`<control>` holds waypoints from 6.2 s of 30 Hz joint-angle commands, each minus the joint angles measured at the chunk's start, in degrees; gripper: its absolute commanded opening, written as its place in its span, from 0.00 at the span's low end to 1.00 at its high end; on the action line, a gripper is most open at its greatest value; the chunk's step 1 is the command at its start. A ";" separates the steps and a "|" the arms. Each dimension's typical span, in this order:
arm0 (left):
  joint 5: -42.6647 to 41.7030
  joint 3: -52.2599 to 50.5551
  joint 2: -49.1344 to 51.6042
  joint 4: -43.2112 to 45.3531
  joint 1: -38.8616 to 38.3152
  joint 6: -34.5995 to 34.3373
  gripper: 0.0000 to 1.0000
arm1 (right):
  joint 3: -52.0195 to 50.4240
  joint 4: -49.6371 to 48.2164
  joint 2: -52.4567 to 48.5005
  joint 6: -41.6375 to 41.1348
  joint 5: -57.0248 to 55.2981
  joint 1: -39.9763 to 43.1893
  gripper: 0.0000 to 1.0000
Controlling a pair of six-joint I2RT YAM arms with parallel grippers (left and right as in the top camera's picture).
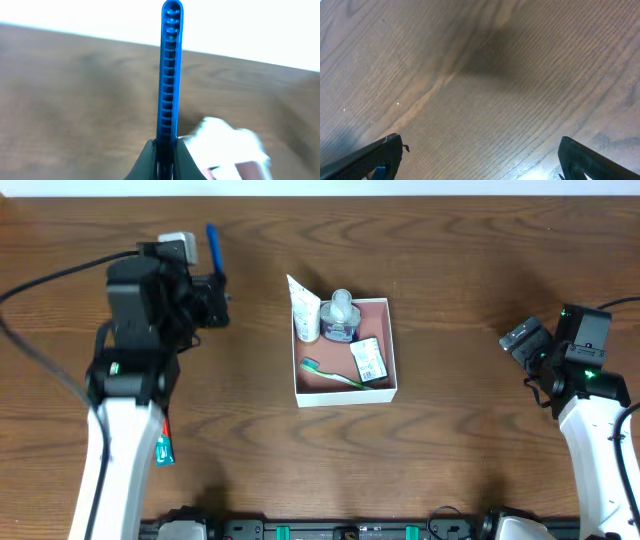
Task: Pack container
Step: 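Carry the razor into the box with the left gripper and release, then lower the left gripper onto the red Colgate tube and grasp it, then carry the Colgate tube into the box with the left gripper and release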
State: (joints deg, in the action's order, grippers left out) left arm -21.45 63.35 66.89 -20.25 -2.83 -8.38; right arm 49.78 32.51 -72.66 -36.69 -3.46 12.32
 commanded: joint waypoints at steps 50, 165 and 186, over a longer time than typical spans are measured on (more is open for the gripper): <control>8.76 0.15 -1.49 -9.07 -41.55 46.75 0.98 | 0.70 0.07 0.17 -0.55 -0.63 0.42 0.99; 3.98 -10.88 -0.85 5.03 -26.51 48.83 0.06 | 0.70 0.09 0.17 -0.55 -0.63 0.42 0.99; 19.63 -10.88 16.79 4.63 -34.56 73.31 0.54 | 0.70 0.09 0.17 -0.55 -0.63 0.42 0.99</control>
State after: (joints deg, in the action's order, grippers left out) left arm -4.10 52.25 83.59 -16.12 -37.34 63.16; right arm 49.78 32.53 -72.69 -36.69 -3.46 12.32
